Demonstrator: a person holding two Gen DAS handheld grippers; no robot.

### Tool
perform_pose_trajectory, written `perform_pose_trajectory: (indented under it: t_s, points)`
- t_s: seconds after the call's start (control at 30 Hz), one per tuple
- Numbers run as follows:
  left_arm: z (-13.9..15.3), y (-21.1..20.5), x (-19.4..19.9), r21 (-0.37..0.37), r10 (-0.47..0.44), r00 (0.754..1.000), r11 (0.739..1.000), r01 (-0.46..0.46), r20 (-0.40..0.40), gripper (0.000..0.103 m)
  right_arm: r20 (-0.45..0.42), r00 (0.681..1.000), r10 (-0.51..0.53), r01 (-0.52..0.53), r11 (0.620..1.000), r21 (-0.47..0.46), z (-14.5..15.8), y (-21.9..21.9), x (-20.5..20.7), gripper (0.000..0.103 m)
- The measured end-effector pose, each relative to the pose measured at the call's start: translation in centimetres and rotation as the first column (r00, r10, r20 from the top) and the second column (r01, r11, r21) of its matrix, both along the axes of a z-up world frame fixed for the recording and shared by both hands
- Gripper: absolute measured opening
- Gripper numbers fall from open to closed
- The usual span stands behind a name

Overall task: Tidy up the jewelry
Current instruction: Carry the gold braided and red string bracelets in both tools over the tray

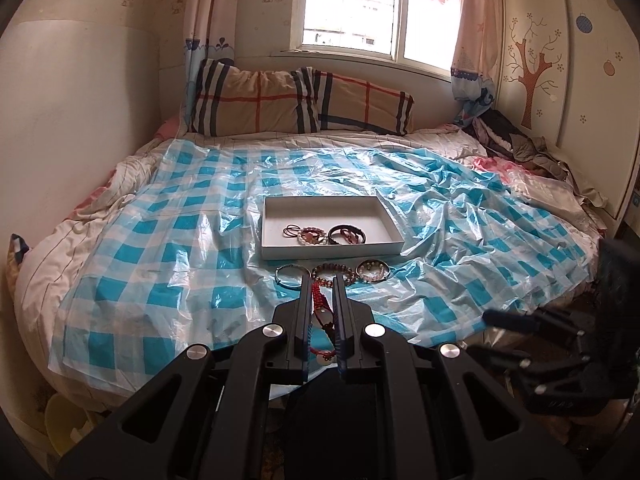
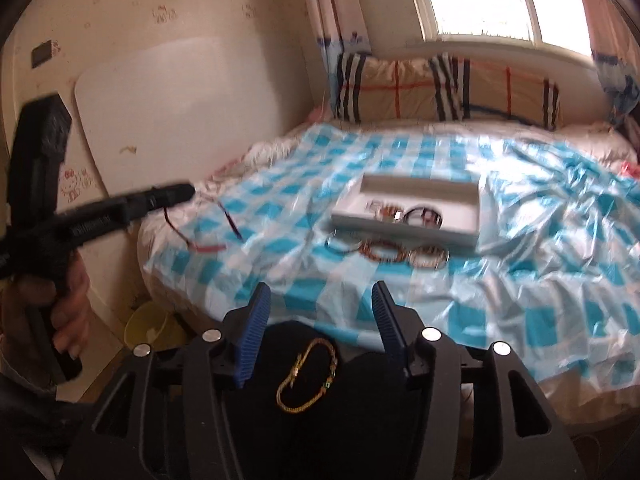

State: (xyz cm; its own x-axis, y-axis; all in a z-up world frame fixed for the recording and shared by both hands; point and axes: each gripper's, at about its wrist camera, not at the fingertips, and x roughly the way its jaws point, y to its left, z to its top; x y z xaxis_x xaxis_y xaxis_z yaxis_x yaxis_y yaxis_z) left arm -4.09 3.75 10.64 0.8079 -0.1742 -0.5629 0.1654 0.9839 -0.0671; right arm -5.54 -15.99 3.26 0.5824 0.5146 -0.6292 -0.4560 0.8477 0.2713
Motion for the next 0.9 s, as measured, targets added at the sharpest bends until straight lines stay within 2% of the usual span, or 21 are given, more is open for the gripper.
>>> perform_pose_trajectory:
  t_s: [0.1,0.3,0.37,0.43,0.5,0.57,0.67,0.77,0.9]
  points:
    - [-0.6,-0.1,0.6,0.001,-0.001,1.000,1.000,0.002,-0.016,0.009,-0.121,0.992,0.028,-0.026,0.999,0.022,-3.6,0.6,1.2,0.055]
    - [-1.3,-1.0,1.5,0.005,-0.022,0.999,1.000,0.022,-0.037,0.009,-0.221,0.967,0.129,-0.134,0.991,-0.009,-7.1,4.2,1.8,0.055]
    - [-1.4,-1.2,1.7,0.007,-0.025,0.999,1.000,0.026,-0.041,0.009,-0.229,0.960,0.159,-0.167,0.986,-0.017,-7.7,5.1,1.6,0.049]
    - [-1.5,-1.3,1.8,0.008,-0.026,0.999,1.000,0.027,-0.044,0.009,-0.215,0.961,0.177,-0.183,0.983,-0.008,-7.4,5.3,1.3,0.026]
    - [-1.5,-1.3,1.7,0.006,-0.026,0.999,1.000,0.027,-0.043,0.009,-0.210,0.959,0.188,-0.193,0.981,-0.001,-7.0,5.3,1.2,0.009]
    - [-1.5,-1.3,1.7,0.007,-0.028,0.999,1.000,0.028,-0.042,0.009,-0.215,0.958,0.187,-0.185,0.982,0.031,-7.0,5.0,1.2,0.009]
    - [-1.6,-1.5,1.8,0.010,-0.032,0.999,0.999,0.032,-0.041,0.009,-0.213,0.961,0.178,-0.147,0.977,0.153,-6.3,3.3,1.4,0.009]
    - [-1.6,-1.6,1.8,0.007,-0.029,0.999,1.000,0.029,-0.040,0.009,-0.125,0.978,0.169,-0.127,0.948,0.292,-4.0,1.3,1.0,0.009]
    - [-1.6,-1.9,2.0,0.005,-0.034,0.999,0.999,0.034,-0.037,0.009,-0.007,0.995,0.104,-0.096,0.938,0.332,-0.5,-0.2,0.7,0.009]
